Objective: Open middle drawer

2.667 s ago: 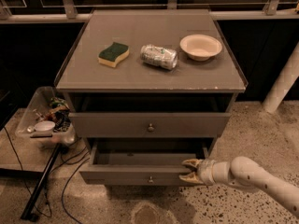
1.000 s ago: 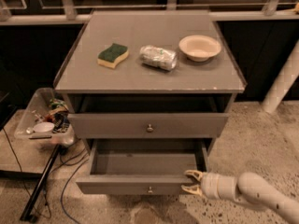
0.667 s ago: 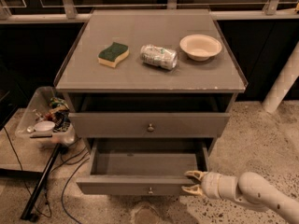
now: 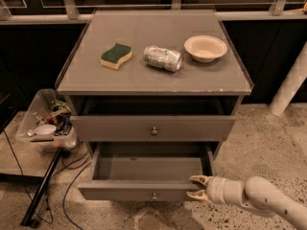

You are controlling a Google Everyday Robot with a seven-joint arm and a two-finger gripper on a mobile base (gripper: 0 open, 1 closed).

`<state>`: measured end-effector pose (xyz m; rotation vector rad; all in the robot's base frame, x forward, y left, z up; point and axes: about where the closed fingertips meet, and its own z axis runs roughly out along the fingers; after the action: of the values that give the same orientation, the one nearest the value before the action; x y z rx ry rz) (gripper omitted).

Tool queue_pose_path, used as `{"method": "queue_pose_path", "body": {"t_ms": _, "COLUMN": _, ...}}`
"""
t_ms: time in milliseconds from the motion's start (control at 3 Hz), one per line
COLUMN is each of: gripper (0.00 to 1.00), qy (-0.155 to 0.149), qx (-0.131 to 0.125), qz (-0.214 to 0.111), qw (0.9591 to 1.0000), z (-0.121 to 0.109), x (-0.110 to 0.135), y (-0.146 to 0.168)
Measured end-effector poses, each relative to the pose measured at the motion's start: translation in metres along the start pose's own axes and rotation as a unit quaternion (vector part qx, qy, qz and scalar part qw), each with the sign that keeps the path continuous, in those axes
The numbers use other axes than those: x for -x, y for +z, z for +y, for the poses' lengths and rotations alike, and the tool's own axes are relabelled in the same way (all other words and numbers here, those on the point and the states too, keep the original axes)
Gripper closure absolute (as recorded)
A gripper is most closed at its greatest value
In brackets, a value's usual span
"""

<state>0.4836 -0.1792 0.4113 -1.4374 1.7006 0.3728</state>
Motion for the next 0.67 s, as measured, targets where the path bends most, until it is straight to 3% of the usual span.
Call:
{"method": "queue_pose_path", "body": {"t_ms": 333, "gripper": 0.35, "qy": 0.000, "qx": 0.000, "qz": 0.000, "qw": 1.0000, "z": 0.0000, "x": 0.0000, "y": 0.0000}}
{"method": "queue_pose_path", "body": {"t_ms": 667, "gripper": 0.38, "qy": 0.000, "qx": 0.000, "qz": 0.000, "qw": 1.0000, "z": 0.0000, "x": 0.0000, "y": 0.0000}}
